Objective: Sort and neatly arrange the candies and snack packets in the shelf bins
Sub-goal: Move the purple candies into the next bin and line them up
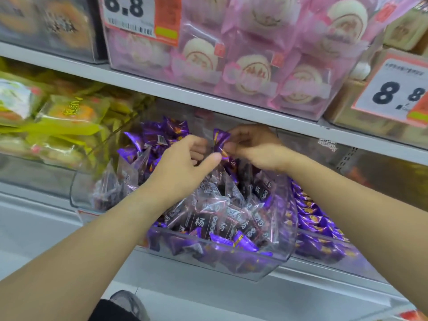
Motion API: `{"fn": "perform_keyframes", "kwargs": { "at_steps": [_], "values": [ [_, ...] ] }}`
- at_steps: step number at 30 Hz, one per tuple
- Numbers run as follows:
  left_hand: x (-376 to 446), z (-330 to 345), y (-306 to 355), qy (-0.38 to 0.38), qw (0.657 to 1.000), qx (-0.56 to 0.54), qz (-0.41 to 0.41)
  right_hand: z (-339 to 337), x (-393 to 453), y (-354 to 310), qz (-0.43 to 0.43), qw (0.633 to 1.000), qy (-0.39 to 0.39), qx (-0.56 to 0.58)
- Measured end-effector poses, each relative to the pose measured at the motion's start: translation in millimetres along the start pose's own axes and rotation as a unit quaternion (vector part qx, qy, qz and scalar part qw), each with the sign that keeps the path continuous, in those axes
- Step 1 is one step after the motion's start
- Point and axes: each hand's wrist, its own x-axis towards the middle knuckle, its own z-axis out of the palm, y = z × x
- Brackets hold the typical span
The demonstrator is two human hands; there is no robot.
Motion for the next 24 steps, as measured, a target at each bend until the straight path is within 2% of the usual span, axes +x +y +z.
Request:
{"fn": "perform_keyframes", "kwargs": {
  "at_steps": [2, 4, 6, 8, 9, 11, 13, 16, 19, 24],
  "values": [
    [1, -1, 4, 0.013, 0.996, -0.080, -0.024, 4, -10, -12, -0.015, 0.992, -0.063, 0.107],
    [-1, -1, 6, 0.018, 0.989, -0.142, -0.046, 2, -12, -17, -0.017, 0.989, -0.101, 0.103],
    [-1, -1, 4, 0.035, 0.985, -0.156, -0.069, -4, -5, -13, -0.011, 0.998, -0.063, -0.001],
    [0, -2, 1, 0.052, 0.983, -0.145, -0.099, -11, 6, -3, 0.001, 0.986, 0.007, -0.164],
    [0, -2, 0, 0.054, 0.982, -0.144, -0.106, -12, 9, 0, 0.016, 0.972, 0.001, -0.234],
    [0, -2, 1, 0.041, 0.984, -0.136, -0.111, -7, 12, 3, 0.052, 0.937, -0.062, -0.341],
    [-1, -2, 1, 0.023, 0.983, -0.139, -0.114, 2, 17, 4, 0.065, 0.921, -0.082, -0.376],
    [-3, -2, 6, 0.028, 0.977, -0.169, -0.127, 9, 22, 6, 0.070, 0.937, -0.013, -0.343],
    [-8, -4, 14, 0.024, 0.958, -0.246, -0.146, 3, 11, 3, 0.047, 0.950, 0.042, -0.305],
    [-13, -8, 25, 0.007, 0.957, -0.251, -0.148, -8, -47, -18, -0.043, 0.985, 0.105, -0.131]
  ]
}}
